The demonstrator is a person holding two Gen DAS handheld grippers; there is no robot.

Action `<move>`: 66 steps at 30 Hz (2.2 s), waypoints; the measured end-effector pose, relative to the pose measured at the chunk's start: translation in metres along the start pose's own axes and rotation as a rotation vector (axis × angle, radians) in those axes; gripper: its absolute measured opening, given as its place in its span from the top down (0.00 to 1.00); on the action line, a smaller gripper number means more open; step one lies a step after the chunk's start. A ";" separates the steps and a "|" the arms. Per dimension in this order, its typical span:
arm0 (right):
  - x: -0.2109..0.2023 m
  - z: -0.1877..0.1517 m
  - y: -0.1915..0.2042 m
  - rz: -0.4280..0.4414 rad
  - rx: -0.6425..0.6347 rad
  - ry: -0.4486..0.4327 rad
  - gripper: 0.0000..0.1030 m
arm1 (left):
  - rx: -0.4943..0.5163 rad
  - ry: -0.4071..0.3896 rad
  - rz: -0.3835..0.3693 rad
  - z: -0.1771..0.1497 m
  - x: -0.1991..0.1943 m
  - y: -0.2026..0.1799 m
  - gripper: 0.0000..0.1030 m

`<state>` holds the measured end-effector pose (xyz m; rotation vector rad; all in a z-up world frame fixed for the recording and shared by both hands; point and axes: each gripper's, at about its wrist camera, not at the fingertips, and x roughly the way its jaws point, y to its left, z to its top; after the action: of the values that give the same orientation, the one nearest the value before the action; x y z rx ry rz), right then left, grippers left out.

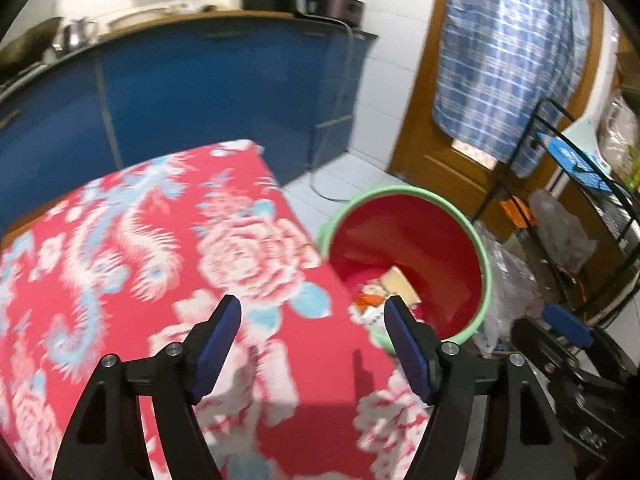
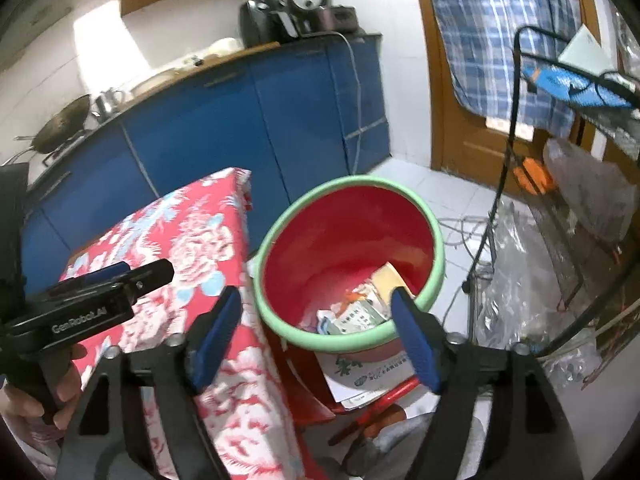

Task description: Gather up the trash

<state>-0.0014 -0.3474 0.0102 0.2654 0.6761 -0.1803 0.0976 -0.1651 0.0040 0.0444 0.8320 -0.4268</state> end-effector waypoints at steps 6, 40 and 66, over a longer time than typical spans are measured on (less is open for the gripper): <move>-0.029 -0.009 0.019 0.031 -0.046 -0.059 0.14 | -0.041 -0.035 0.082 -0.015 -0.032 0.013 0.26; -0.066 -0.022 0.046 0.095 -0.104 -0.132 0.11 | -0.060 -0.175 0.191 -0.048 -0.097 0.018 0.25; -0.066 -0.023 0.047 0.094 -0.104 -0.131 0.11 | -0.061 -0.179 0.194 -0.047 -0.098 0.018 0.25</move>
<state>-0.0538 -0.2912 0.0441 0.1829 0.5399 -0.0715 0.0128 -0.1044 0.0406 0.0296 0.6564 -0.2192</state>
